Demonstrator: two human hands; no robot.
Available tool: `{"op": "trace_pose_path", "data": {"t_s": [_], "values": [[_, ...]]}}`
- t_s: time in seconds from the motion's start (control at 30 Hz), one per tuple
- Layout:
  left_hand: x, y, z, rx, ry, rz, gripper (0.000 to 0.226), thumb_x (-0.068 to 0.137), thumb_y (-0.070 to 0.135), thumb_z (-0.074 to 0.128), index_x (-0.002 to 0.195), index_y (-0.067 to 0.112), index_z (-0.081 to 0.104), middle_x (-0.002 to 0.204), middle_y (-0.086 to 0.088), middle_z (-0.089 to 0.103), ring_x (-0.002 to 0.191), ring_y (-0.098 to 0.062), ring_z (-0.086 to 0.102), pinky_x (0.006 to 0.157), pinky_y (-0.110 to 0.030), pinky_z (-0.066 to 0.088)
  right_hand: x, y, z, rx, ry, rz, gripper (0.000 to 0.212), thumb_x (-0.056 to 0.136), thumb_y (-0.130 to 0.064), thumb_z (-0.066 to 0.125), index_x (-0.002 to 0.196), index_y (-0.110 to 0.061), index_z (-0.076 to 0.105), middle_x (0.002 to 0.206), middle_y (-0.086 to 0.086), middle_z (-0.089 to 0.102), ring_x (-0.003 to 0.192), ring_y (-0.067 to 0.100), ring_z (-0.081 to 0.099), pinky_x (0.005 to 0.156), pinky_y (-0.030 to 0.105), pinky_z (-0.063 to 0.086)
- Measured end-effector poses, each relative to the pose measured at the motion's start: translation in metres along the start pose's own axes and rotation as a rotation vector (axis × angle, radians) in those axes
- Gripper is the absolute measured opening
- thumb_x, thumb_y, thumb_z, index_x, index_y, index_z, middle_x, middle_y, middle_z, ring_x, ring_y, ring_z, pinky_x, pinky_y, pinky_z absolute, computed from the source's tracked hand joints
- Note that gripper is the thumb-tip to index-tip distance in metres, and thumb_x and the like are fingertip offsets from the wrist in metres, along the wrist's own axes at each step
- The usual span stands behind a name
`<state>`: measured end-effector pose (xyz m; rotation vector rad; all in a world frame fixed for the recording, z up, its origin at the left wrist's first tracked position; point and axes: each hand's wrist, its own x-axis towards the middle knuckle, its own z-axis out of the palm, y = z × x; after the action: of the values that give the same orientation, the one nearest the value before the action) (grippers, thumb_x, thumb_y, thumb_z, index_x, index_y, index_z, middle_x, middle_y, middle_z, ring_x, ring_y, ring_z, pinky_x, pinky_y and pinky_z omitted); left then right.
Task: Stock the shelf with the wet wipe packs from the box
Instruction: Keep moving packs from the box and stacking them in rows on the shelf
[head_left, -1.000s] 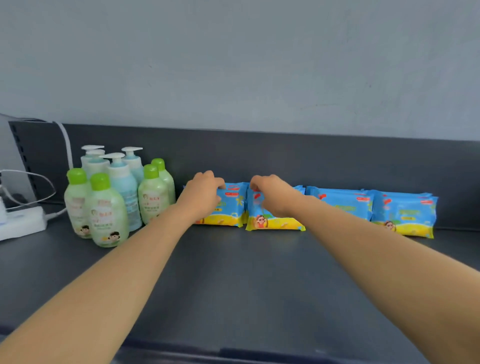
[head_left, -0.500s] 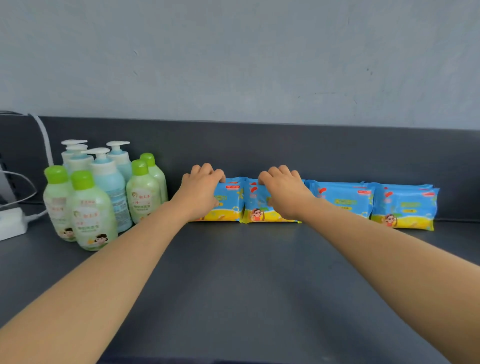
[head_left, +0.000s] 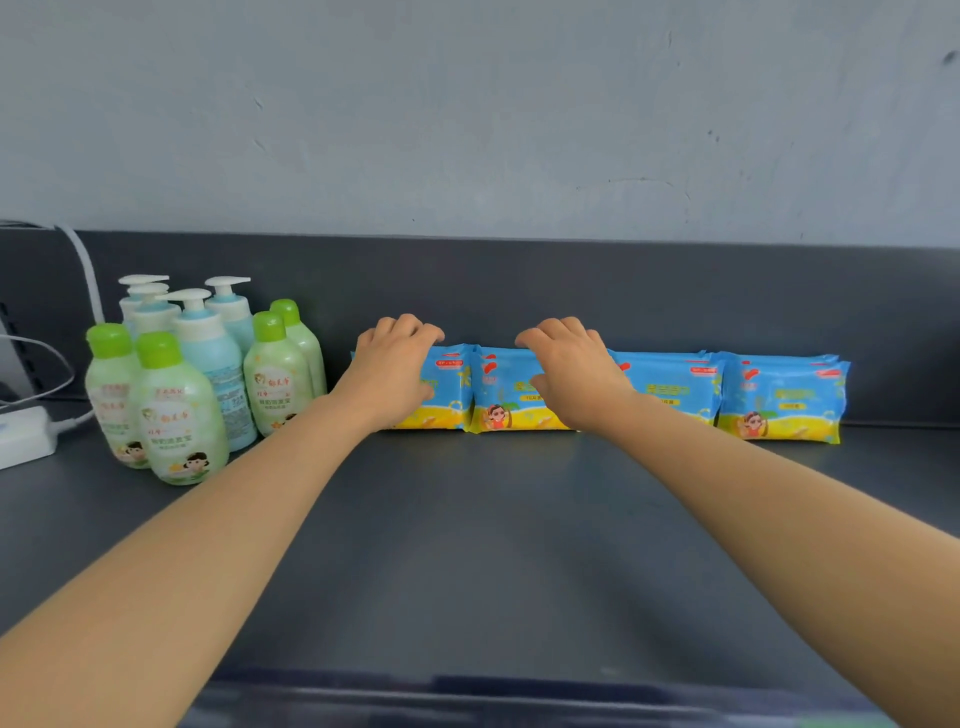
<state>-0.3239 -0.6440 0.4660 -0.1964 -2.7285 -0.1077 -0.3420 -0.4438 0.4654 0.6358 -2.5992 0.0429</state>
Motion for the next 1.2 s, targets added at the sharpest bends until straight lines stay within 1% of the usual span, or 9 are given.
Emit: {"op": "trace_pose_path", "data": {"t_s": [0.13,0.27,0.43,0.57,0.7,0.87,1.0,1.13,1.2], "values": [[-0.012,0.032,-0.016,-0.061,0.027,0.026,0.055,0.088,0.020,0.062,0.138,0.020,0.039,0.139,-0.002,0.041,0.131,-0.022,0.034,0.109,-0.037,0.027,-0.021,0.001,-0.016,0.086,0.027,-0.022,0.038,0.092,-0.010,0.047,0.130,-0.016,0.049,0.136,0.002,0.047,0.125,0.023,0.040,0.103,0.034,0.031],[-0.036,0.087,-0.030,-0.132,0.046,0.151,0.047,0.089,0.020,0.061,0.133,0.020,0.045,0.133,0.000,0.045,0.125,-0.020,0.039,0.103,-0.033,0.030,-0.061,0.016,-0.037,0.086,0.063,-0.031,0.033,0.093,-0.015,0.048,0.126,-0.015,0.054,0.132,0.001,0.051,0.124,0.022,0.042,0.099,0.033,0.032],[-0.075,0.175,-0.043,-0.169,0.089,0.402,0.047,0.088,0.018,0.061,0.132,0.018,0.046,0.130,0.000,0.047,0.120,-0.021,0.042,0.098,-0.030,0.029,-0.142,0.059,-0.073,0.033,0.135,0.036,0.032,0.090,-0.013,0.052,0.121,-0.013,0.059,0.123,0.005,0.059,0.117,0.028,0.048,0.096,0.039,0.036],[-0.109,0.268,-0.043,-0.229,0.094,0.658,0.048,0.080,0.014,0.070,0.125,0.013,0.053,0.121,-0.006,0.053,0.112,-0.028,0.048,0.096,-0.040,0.037,-0.240,0.107,-0.105,-0.031,0.193,0.133,0.026,0.078,-0.011,0.053,0.100,-0.008,0.067,0.099,0.014,0.067,0.097,0.037,0.059,0.080,0.044,0.045],[-0.150,0.373,-0.032,-0.336,0.062,0.920,0.041,0.073,0.008,0.072,0.112,0.006,0.060,0.109,-0.013,0.059,0.100,-0.033,0.055,0.087,-0.048,0.045,-0.355,0.152,-0.132,-0.053,0.187,0.352,0.023,0.080,-0.007,0.058,0.102,-0.008,0.066,0.105,0.010,0.066,0.103,0.035,0.057,0.085,0.045,0.044],[-0.205,0.502,-0.004,-0.387,-0.108,1.127,0.040,0.081,0.016,0.068,0.118,0.010,0.056,0.115,-0.009,0.055,0.107,-0.029,0.049,0.092,-0.046,0.041,-0.494,0.201,-0.146,-0.032,0.122,0.631,0.019,0.084,-0.007,0.055,0.098,-0.008,0.068,0.096,0.011,0.066,0.095,0.033,0.057,0.082,0.043,0.046],[-0.246,0.588,0.039,-0.343,-0.298,1.213,0.039,0.087,0.013,0.057,0.125,0.015,0.050,0.121,-0.009,0.052,0.113,-0.028,0.048,0.096,-0.044,0.041,-0.589,0.227,-0.130,-0.012,-0.082,0.839,0.015,0.083,-0.005,0.055,0.094,-0.005,0.065,0.096,0.016,0.066,0.097,0.034,0.057,0.083,0.043,0.045],[-0.282,0.640,0.097,-0.282,-0.591,1.181,0.034,0.089,0.015,0.056,0.123,0.014,0.052,0.123,-0.007,0.050,0.117,-0.027,0.047,0.093,-0.038,0.041,-0.662,0.238,-0.095,0.089,-0.293,1.033,0.022,0.086,-0.011,0.051,0.102,-0.009,0.066,0.108,0.010,0.066,0.106,0.029,0.056,0.088,0.037,0.046],[-0.293,0.652,0.132,-0.259,-0.739,1.119,0.032,0.087,0.013,0.057,0.119,0.012,0.055,0.122,-0.009,0.052,0.113,-0.028,0.051,0.090,-0.038,0.044,-0.689,0.242,-0.074,0.147,-0.353,1.102,0.024,0.086,-0.011,0.050,0.103,-0.010,0.067,0.110,0.011,0.066,0.107,0.030,0.058,0.089,0.039,0.047]]}}
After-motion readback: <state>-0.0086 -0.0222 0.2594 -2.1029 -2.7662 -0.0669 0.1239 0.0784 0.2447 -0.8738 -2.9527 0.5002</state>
